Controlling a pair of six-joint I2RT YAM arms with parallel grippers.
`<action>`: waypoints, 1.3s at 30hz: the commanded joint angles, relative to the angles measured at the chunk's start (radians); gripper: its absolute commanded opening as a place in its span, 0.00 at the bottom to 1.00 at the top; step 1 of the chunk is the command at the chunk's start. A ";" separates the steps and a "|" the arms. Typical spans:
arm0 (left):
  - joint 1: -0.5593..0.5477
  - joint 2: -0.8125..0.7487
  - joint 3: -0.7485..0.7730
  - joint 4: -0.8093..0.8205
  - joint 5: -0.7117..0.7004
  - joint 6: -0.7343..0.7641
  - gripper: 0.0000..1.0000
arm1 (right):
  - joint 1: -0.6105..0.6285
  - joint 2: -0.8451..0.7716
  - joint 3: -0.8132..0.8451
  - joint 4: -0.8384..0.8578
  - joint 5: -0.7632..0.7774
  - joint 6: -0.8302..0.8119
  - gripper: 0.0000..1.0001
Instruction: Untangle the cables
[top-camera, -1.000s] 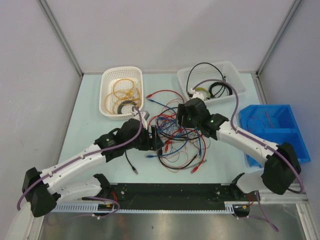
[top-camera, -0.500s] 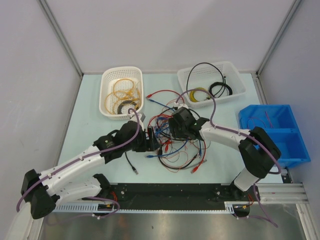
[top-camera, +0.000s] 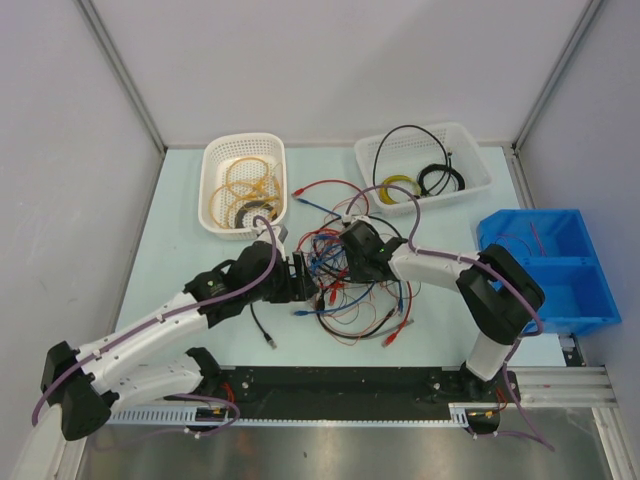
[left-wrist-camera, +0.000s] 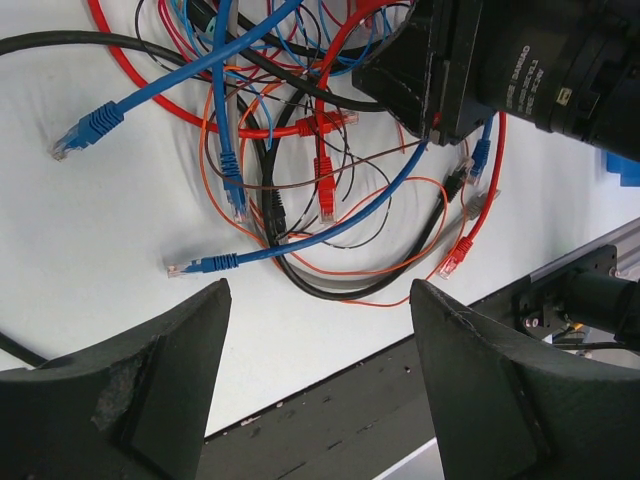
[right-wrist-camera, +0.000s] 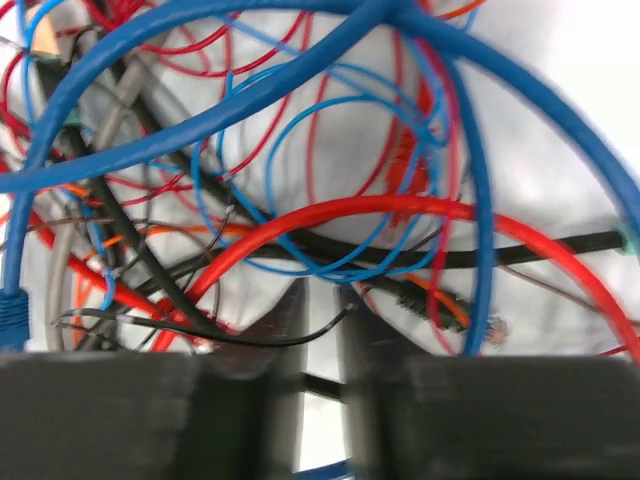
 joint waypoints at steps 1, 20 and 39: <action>0.008 -0.003 0.002 0.024 -0.001 -0.006 0.78 | 0.036 -0.006 0.009 0.025 -0.025 -0.005 0.07; 0.014 -0.068 -0.041 0.033 0.011 -0.016 0.78 | -0.001 -0.274 0.036 -0.145 0.075 0.070 0.59; 0.017 -0.091 -0.084 0.052 0.026 -0.013 0.78 | -0.231 -0.166 -0.109 -0.118 -0.005 0.102 0.61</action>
